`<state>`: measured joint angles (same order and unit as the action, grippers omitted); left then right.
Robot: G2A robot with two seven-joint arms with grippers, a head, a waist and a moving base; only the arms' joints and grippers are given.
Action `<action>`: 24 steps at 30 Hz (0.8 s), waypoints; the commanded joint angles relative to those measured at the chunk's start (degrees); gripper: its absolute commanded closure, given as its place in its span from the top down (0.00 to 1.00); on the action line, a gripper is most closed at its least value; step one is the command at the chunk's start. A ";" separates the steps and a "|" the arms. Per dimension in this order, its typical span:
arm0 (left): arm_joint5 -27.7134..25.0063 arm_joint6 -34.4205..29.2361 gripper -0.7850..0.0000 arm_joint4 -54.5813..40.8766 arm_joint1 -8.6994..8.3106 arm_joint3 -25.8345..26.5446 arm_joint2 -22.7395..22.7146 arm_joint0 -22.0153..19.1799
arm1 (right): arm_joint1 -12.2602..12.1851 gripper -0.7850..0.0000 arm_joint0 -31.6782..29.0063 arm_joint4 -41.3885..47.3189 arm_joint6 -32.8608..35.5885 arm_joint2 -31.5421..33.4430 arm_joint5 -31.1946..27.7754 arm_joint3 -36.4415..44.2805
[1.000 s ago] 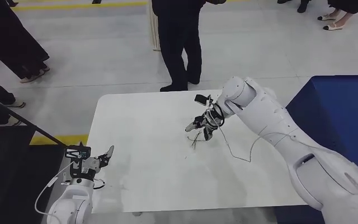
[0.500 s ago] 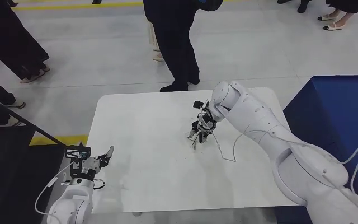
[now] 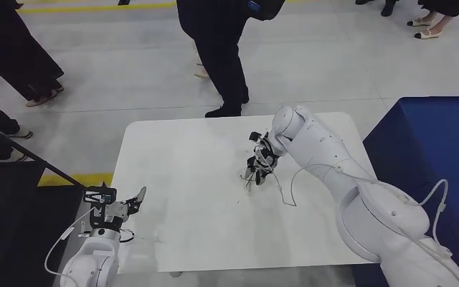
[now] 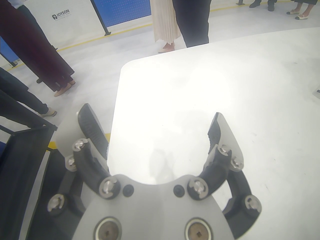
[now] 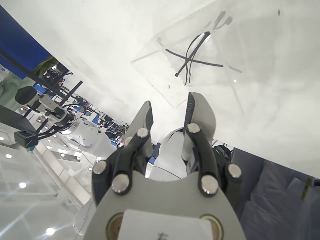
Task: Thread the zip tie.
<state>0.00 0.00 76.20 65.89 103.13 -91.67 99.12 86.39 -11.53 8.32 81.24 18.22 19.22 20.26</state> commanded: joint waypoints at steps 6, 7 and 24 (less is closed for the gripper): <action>0.00 0.00 1.00 0.00 0.00 0.00 0.00 0.00 | 2.11 0.31 -0.33 -1.68 -2.57 -0.40 2.08 -2.43; 0.00 0.00 1.00 0.00 0.00 0.00 0.00 0.00 | 2.42 0.31 -0.43 -1.92 -2.68 -0.47 2.38 -2.74; 0.00 0.00 1.00 0.00 0.00 0.00 0.00 0.00 | 6.40 0.20 -0.53 -4.32 -5.99 -0.01 5.95 -8.62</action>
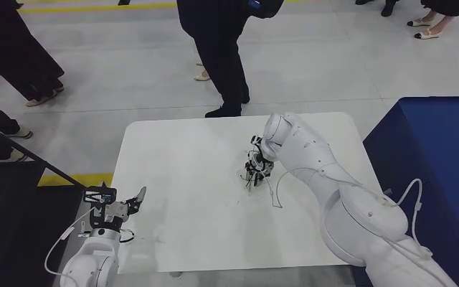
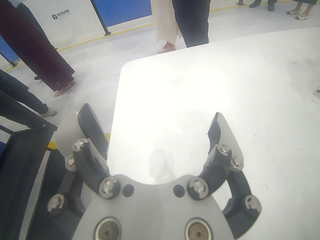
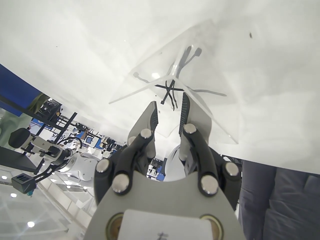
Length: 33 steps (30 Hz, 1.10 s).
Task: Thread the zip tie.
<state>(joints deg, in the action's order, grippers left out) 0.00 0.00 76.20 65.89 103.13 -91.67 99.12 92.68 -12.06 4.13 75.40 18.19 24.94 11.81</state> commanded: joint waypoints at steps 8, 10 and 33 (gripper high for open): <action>0.00 0.00 1.00 0.00 0.00 0.00 0.00 0.00 | 1.17 0.16 -0.05 -1.01 -2.04 0.60 1.69 -1.49; 0.00 0.00 1.00 0.00 0.00 0.00 0.00 0.00 | 1.39 0.15 -0.11 -1.17 -2.77 0.78 2.00 -1.69; 0.00 0.00 1.00 0.00 0.00 0.00 0.00 0.00 | 2.03 0.18 -0.09 -1.02 -5.41 2.36 -0.68 -2.34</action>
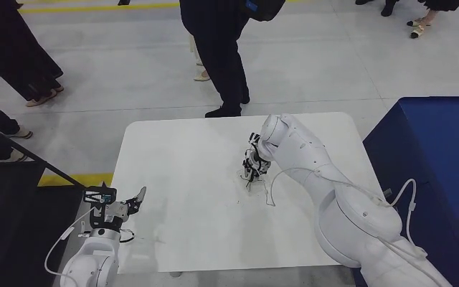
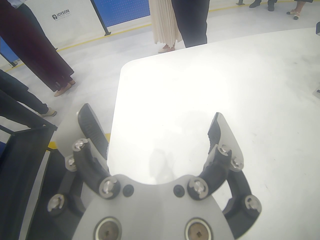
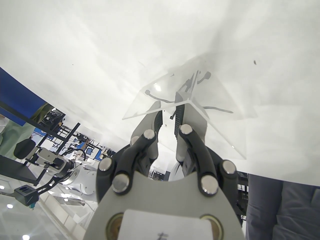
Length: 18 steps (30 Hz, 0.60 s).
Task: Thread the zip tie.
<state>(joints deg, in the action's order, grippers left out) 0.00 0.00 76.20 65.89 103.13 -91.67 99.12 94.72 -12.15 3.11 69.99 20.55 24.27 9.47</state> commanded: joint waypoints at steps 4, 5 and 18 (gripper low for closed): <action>0.00 0.00 1.00 0.00 0.00 0.00 0.00 0.00 | 0.00 0.17 0.00 0.00 0.00 0.00 0.00 0.00; 0.00 0.00 1.00 0.00 0.00 0.00 0.00 0.00 | 0.05 0.16 -0.25 0.45 0.54 0.20 -0.42 0.31; 0.00 0.00 1.00 0.00 0.00 0.00 0.00 0.00 | -0.35 0.00 0.38 -0.15 5.87 1.66 -3.74 -0.71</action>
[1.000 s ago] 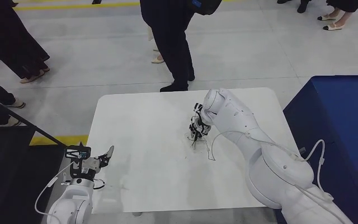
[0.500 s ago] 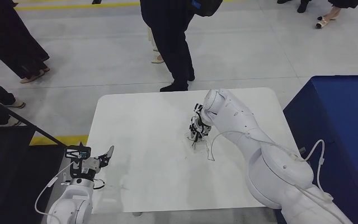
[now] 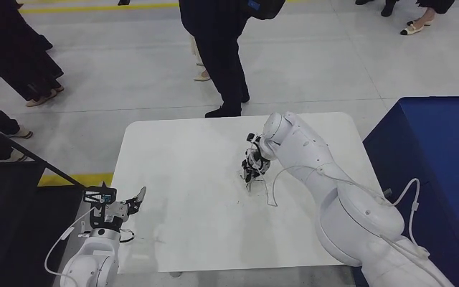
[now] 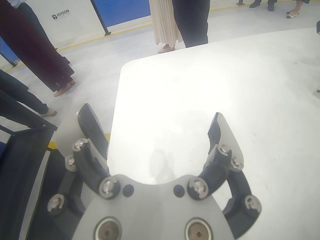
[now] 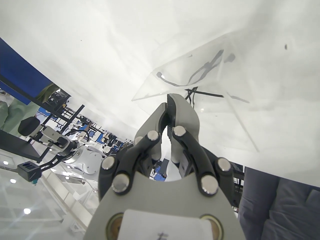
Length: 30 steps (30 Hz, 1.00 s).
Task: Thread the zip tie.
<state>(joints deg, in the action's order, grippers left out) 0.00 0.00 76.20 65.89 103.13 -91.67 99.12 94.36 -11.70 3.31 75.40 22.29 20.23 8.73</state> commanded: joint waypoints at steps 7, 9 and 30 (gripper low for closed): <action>0.00 0.00 1.00 0.00 0.00 0.00 0.00 0.00 | 0.35 0.00 -0.54 -2.86 0.84 -0.47 2.80 0.45; 0.00 0.00 1.00 0.00 0.00 0.00 0.00 0.00 | 0.44 0.00 -0.67 -3.06 0.58 -0.33 3.07 0.47; 0.00 0.00 1.00 0.00 0.00 0.00 0.00 0.00 | 0.55 0.33 -0.71 -3.36 0.17 -0.06 3.36 0.29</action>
<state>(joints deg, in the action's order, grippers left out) 0.00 0.00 76.20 65.89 103.13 -91.67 99.12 94.91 -12.41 -0.06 75.56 22.24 23.60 9.01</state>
